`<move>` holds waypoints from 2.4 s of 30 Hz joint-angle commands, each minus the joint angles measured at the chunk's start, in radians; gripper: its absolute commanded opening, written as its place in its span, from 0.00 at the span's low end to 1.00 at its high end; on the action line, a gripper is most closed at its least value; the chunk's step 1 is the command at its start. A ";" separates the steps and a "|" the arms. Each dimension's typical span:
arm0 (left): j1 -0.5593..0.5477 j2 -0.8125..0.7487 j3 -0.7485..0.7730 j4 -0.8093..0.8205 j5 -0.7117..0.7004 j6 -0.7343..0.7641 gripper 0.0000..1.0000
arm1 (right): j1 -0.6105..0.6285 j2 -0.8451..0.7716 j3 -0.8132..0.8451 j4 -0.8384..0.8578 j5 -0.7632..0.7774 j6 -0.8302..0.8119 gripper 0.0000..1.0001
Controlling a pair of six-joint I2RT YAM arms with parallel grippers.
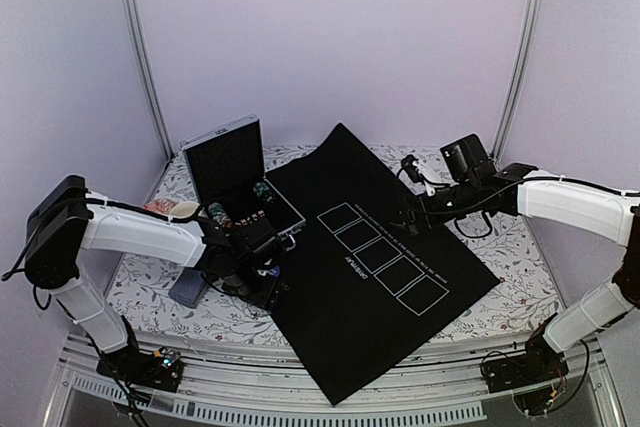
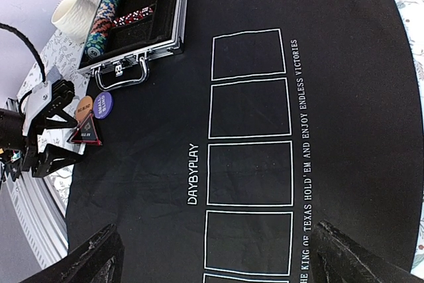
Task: Distribute texas hold em gaming equipment
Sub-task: Pick up the dealer button from the poker table mat, then pass from the left arm to the right
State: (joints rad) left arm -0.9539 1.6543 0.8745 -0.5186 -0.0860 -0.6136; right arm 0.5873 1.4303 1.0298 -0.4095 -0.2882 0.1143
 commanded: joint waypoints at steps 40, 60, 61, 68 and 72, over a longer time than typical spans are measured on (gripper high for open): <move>-0.088 -0.016 -0.115 -0.163 0.134 -0.134 0.27 | 0.006 0.061 0.072 -0.023 0.026 -0.053 0.99; -0.101 -0.145 -0.017 -0.284 0.049 -0.081 0.24 | 0.006 0.026 0.098 -0.008 -0.041 -0.033 0.99; -0.102 -0.143 0.003 -0.289 0.035 -0.066 0.24 | 0.006 0.024 0.102 -0.005 -0.049 -0.027 0.99; -0.111 -0.089 0.192 -0.302 -0.076 0.079 0.24 | 0.031 0.013 0.102 0.054 -0.149 0.031 0.99; -0.122 -0.076 0.293 -0.255 -0.121 0.167 0.24 | 0.054 0.023 0.089 0.155 -0.280 0.105 0.97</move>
State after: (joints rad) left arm -1.0489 1.5631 1.0813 -0.8120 -0.1341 -0.5659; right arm 0.6117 1.4734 1.1080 -0.3721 -0.4210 0.1383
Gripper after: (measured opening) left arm 0.594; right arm 0.989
